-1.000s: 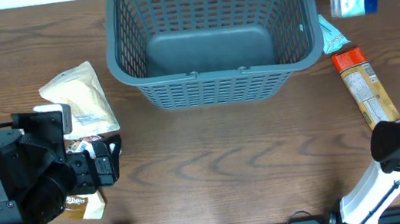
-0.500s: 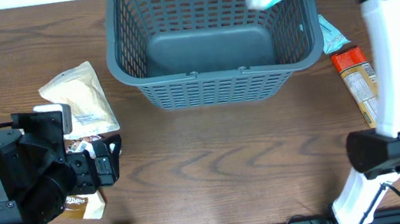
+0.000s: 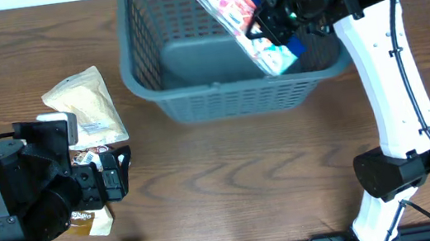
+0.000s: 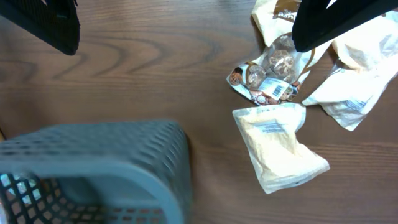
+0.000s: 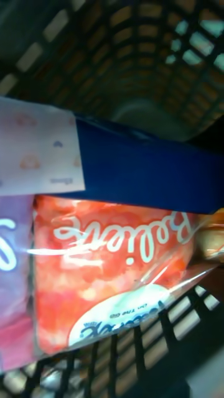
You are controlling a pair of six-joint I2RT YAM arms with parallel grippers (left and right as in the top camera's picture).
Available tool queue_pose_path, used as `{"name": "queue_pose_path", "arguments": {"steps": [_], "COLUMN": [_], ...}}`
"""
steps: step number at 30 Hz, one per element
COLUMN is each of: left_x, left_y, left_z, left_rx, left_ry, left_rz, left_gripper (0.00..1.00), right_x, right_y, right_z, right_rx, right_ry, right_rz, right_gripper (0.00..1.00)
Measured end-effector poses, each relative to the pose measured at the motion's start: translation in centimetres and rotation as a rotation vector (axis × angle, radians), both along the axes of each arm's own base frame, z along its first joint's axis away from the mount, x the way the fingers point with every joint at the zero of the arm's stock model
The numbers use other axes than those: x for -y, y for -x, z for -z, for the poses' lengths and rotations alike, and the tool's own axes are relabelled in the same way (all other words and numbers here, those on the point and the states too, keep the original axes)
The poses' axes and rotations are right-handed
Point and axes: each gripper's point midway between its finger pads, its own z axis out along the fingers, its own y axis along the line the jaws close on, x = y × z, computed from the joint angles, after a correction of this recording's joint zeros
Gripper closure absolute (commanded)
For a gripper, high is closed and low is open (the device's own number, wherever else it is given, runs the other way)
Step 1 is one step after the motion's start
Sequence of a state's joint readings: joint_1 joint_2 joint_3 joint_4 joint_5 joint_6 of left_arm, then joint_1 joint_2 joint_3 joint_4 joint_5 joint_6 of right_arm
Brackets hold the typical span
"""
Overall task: Pack container
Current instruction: 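Carry the tissue pack over the basket and release it inside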
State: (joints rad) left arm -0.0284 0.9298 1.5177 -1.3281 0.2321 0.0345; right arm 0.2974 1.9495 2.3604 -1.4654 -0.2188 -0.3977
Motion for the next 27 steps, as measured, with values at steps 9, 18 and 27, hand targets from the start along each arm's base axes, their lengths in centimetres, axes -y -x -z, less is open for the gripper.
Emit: {"name": "queue_pose_path", "arguments": {"steps": [9, 18, 27], "left_x": [0.0, 0.0, 0.0], "left_y": [0.0, 0.0, 0.0], "left_z": [0.0, 0.0, 0.0], "left_rx": [0.0, 0.001, 0.001], "left_ry": [0.0, 0.0, 0.0], "left_rz": [0.0, 0.0, 0.0], "left_gripper": [0.01, 0.01, 0.01], "right_x": [4.8, 4.2, 3.8], "right_y": [0.3, -0.3, -1.9], "right_z": [1.4, 1.0, 0.1], "right_rx": [-0.023, 0.013, 0.08], "right_ry": [0.18, 0.169, 0.133], "right_rz": [0.009, -0.035, -0.004], "right_gripper": [0.82, 0.01, 0.01]}}
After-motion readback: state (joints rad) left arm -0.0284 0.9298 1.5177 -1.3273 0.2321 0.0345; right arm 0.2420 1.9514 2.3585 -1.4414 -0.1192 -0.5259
